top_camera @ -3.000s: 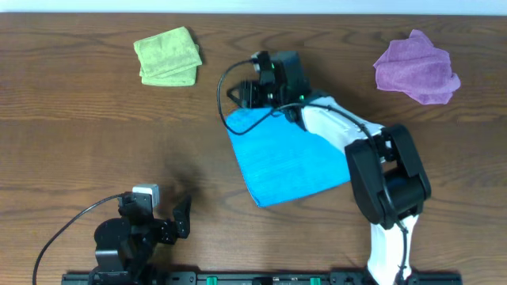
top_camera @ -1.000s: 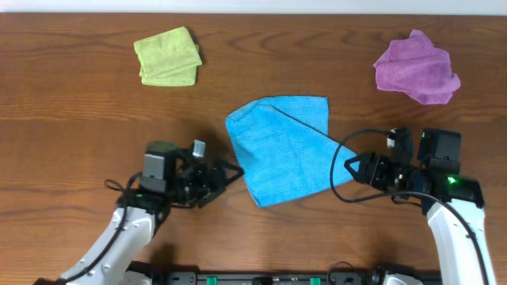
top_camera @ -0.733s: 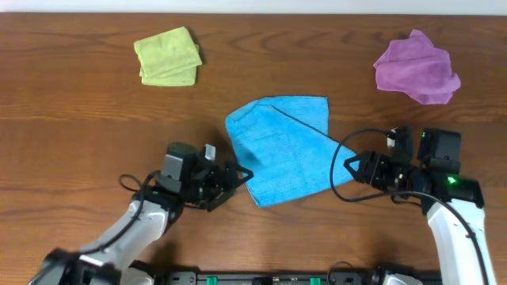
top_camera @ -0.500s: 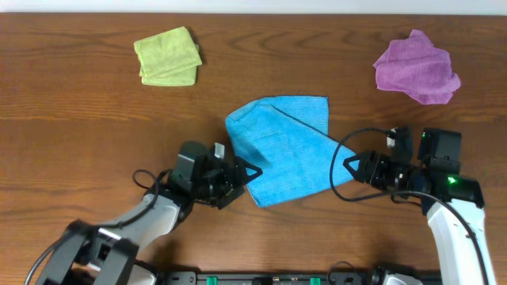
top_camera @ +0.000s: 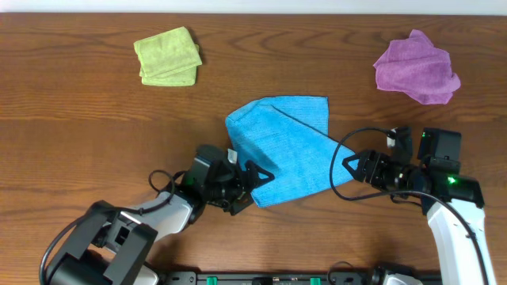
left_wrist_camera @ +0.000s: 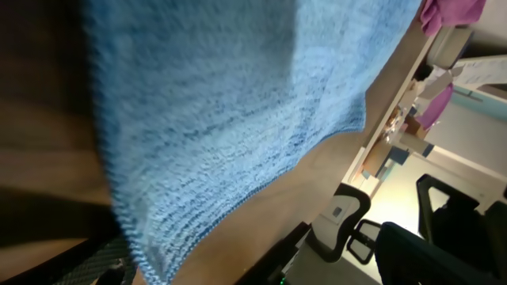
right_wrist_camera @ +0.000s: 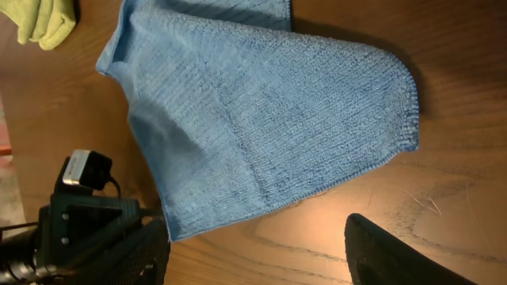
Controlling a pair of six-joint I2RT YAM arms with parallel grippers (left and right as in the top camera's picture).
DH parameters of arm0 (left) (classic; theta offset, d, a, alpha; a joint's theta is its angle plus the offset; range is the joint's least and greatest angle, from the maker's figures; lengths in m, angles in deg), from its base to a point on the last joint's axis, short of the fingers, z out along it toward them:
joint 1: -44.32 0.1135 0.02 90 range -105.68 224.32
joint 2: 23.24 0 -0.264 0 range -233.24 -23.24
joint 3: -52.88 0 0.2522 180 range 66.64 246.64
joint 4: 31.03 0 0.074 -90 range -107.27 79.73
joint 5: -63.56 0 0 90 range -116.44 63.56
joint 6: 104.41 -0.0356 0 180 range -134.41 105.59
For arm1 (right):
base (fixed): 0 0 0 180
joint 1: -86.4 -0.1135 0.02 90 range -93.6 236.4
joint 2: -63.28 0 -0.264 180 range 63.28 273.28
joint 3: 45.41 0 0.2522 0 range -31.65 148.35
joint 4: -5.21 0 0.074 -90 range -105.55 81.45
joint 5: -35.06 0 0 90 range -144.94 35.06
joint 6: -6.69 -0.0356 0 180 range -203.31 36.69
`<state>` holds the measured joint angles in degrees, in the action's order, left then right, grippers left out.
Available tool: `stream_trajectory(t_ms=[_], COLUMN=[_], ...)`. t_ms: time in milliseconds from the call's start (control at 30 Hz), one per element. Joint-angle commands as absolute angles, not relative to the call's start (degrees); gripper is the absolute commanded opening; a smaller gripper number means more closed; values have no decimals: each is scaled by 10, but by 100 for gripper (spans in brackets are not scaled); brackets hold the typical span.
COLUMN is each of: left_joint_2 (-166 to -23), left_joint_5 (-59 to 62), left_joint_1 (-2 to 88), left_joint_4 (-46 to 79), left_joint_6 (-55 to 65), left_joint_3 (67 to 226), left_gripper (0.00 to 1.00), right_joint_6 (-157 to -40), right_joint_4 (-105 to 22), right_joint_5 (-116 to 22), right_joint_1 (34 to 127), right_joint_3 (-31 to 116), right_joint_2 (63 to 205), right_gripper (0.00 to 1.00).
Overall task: Fold the cloth
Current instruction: 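Grasp the near corners with both grippers and pull to straighten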
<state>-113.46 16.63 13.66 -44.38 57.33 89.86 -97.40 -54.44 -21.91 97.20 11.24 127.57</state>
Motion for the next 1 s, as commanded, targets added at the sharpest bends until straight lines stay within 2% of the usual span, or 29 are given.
stream_trajectory(t_ms=[0,33,167,267,333,367,400,700,967], left_joint_2=[-1149,-1149,-1149,-1149,-1149,-1149,-1149,-1148,-1148], left_joint_5=[125,120,106,102,104,107,112,229,309], left_joint_1=[117,115,114,114,114,114,114,171,250], left_joint_4=[-436,-436,-436,-436,-436,-437,-437,-437,-436], left_joint_6=[580,578,558,528,511,504,502,435,408], left_joint_3=[896,896,896,896,896,896,896,897,897], left_gripper=[96,99,73,47,34,17,7,6,6], right_joint_6=[-981,-981,-981,-980,-980,-980,-978,-948,-964], right_joint_4=[-544,-544,-546,-546,-546,-546,-546,-534,-425], right_joint_5=[-210,-210,-210,-211,-225,-238,-247,-284,-286], right_joint_1=[981,981,981,981,981,981,981,981,981], right_joint_3=[110,110,110,110,110,110,109,71,-32], right_joint_2=[1269,1269,1269,1269,1269,1269,1269,1273,1274], right_gripper=[72,72,74,75,77,77,78,79,78])
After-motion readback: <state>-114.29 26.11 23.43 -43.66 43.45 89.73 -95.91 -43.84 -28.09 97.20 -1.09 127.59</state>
